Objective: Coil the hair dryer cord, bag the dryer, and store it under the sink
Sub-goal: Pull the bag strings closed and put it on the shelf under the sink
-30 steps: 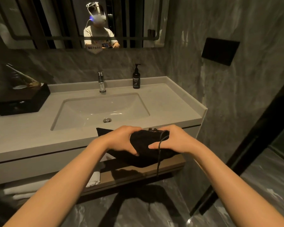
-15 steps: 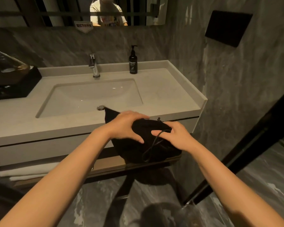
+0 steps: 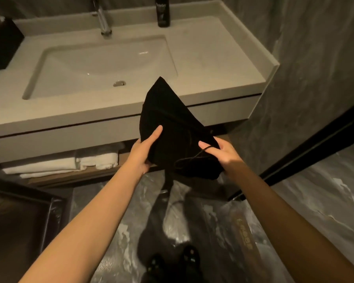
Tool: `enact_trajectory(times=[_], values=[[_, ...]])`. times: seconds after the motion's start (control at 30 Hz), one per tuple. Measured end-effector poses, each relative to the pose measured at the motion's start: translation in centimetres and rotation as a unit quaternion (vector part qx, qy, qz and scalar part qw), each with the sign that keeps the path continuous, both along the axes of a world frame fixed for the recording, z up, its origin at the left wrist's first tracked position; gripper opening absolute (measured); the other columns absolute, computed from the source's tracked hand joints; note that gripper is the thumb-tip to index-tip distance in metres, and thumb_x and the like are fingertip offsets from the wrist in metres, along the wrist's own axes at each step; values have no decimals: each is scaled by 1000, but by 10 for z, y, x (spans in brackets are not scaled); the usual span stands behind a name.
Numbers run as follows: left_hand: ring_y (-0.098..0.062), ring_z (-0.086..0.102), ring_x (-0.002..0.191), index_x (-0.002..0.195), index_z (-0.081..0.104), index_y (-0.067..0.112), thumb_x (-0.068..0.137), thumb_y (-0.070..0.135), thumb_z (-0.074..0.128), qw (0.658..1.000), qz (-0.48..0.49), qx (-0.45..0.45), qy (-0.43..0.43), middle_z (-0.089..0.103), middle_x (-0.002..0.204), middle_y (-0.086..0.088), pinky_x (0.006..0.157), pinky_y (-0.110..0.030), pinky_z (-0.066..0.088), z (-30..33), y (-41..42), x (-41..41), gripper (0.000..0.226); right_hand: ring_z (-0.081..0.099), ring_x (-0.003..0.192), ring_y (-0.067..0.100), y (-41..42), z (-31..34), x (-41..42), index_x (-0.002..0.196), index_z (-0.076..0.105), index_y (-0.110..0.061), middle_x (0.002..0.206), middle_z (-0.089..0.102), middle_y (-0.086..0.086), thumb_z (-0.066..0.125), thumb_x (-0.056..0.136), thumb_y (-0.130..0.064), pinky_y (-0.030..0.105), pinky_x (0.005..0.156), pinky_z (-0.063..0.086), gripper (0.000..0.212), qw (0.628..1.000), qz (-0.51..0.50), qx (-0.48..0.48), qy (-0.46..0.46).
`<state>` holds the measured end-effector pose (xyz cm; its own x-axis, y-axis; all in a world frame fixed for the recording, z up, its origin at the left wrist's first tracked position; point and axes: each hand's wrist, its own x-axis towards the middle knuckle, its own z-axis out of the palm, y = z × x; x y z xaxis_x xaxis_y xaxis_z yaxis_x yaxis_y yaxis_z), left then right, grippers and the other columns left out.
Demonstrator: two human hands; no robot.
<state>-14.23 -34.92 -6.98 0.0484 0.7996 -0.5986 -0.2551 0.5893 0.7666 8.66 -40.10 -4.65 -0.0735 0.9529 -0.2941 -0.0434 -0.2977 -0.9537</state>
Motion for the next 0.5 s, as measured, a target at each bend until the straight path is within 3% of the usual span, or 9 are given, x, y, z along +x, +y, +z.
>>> enact_trajectory(times=[0.17,0.23,0.3,0.37,0.43,0.5], values=[[-20,65,108,130,55,30,47,58,88,991,-97,42,79,68,120,2,96,-42,51,-31,-14,-5,93,68,100,13,-7,-9,11,110,64,-19,107,71,-1,74,79,-19,31,92,53,33,984,138,-83,-71],[-16,66,106,128,57,28,49,53,88,987,-105,60,108,68,118,3,92,-35,54,-42,-17,-5,88,66,100,9,-11,-16,3,109,62,-27,106,69,-12,79,73,-27,24,89,52,39,976,166,-92,-111],[-13,65,103,125,58,22,53,45,87,982,-117,80,128,69,112,5,86,-28,54,-52,-17,-4,81,59,100,3,-15,-34,-9,119,51,-28,112,60,-18,83,68,-31,17,84,47,60,973,125,-61,-186],[-10,61,104,124,55,14,64,38,84,970,-127,103,177,64,110,7,86,-25,48,-64,-12,-2,70,52,110,6,-20,-62,-21,134,40,-22,124,53,-12,84,67,-32,17,85,42,81,970,60,-10,-236],[-15,59,110,128,52,10,68,42,80,950,-144,129,245,62,117,1,90,-26,45,-79,-4,-3,73,48,112,4,-25,-87,-31,137,39,-21,126,51,-10,81,72,-30,9,81,40,78,977,11,0,-214],[-19,58,117,130,52,9,58,66,75,926,-187,153,289,61,126,-3,99,-31,45,-88,7,-7,95,48,107,1,-25,-110,-37,135,42,-23,120,52,-13,77,77,-23,1,73,43,67,987,-20,-4,-157]])
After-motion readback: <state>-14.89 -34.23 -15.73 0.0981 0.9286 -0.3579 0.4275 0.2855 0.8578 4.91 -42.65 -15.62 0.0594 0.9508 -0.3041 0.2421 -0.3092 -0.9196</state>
